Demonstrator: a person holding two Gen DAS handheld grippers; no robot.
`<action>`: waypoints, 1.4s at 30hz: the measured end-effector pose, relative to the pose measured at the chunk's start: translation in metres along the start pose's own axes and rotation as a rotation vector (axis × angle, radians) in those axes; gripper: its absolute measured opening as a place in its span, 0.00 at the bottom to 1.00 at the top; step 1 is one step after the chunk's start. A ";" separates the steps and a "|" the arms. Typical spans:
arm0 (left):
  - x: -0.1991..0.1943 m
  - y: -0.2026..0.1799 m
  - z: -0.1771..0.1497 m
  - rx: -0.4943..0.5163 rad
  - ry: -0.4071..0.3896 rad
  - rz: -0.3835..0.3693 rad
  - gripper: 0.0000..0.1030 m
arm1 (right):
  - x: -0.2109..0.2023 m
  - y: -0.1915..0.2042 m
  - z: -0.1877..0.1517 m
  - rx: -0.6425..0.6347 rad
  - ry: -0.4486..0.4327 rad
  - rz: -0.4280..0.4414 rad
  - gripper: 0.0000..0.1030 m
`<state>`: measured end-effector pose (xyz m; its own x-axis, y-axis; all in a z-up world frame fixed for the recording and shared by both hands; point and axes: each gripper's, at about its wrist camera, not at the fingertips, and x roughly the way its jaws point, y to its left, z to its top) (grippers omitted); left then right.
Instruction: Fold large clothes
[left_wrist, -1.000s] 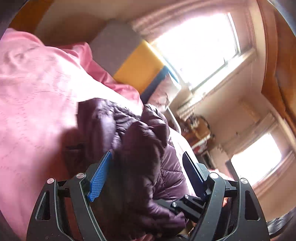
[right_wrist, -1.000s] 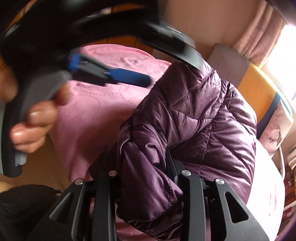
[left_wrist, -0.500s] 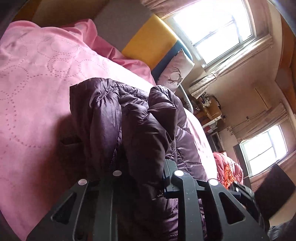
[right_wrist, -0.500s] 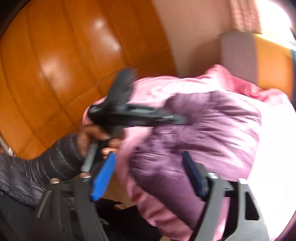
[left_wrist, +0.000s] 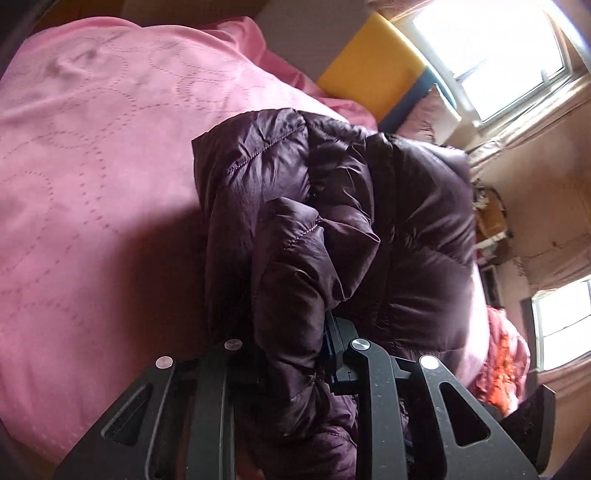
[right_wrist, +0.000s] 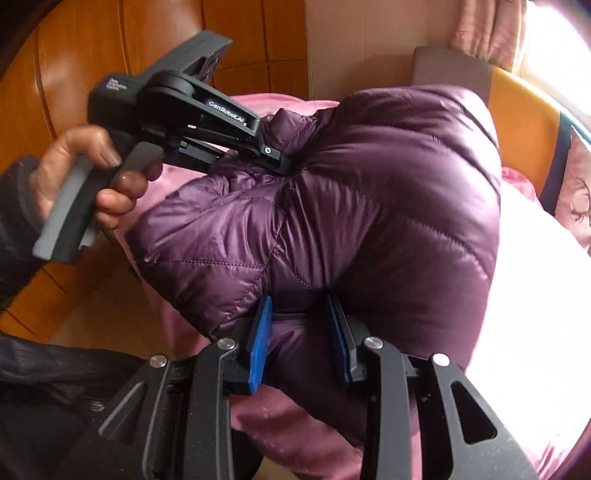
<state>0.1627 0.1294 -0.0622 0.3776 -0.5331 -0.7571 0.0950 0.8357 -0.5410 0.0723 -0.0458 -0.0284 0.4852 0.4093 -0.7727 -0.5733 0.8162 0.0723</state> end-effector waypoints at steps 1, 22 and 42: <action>0.002 0.001 -0.005 -0.005 -0.013 0.011 0.22 | 0.001 -0.001 -0.001 -0.005 0.002 0.001 0.30; -0.006 -0.012 -0.023 0.064 -0.142 0.059 0.25 | 0.023 -0.144 0.166 0.330 -0.041 -0.031 0.60; -0.018 -0.044 -0.045 0.185 -0.239 0.320 0.44 | 0.091 -0.138 0.132 0.324 0.051 -0.069 0.81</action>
<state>0.1100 0.0966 -0.0412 0.6152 -0.2160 -0.7582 0.0941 0.9750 -0.2015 0.2828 -0.0671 -0.0251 0.4766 0.3345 -0.8130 -0.2965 0.9318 0.2096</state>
